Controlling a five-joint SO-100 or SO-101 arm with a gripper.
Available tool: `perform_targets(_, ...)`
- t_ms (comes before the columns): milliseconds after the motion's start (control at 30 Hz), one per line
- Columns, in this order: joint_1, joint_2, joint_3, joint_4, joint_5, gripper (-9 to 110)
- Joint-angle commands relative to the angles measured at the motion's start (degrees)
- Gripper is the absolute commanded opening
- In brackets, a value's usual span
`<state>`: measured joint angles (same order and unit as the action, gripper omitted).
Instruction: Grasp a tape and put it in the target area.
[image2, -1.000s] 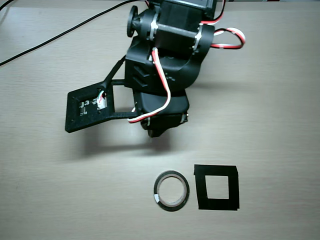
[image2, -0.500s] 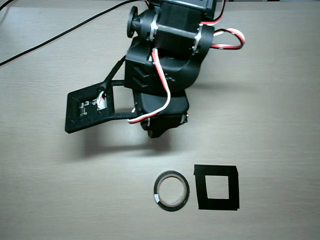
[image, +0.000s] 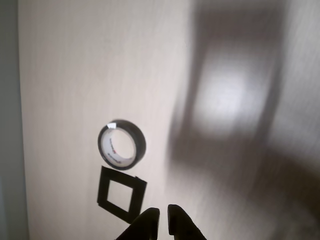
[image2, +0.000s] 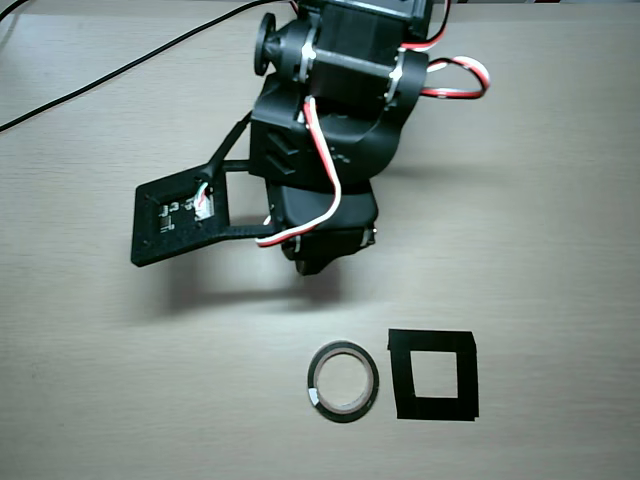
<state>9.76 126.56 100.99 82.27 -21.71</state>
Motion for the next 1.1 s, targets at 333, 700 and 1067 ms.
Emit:
perform_targets(333, -7.0, -1.8, 1.8, -2.5, -4.6, 9)
perform_targets(700, -7.8, -15.8, -4.7, -7.4, -10.0, 14)
perform_targets(1067, -9.6, -29.5, -12.7, -10.8, -13.6, 14)
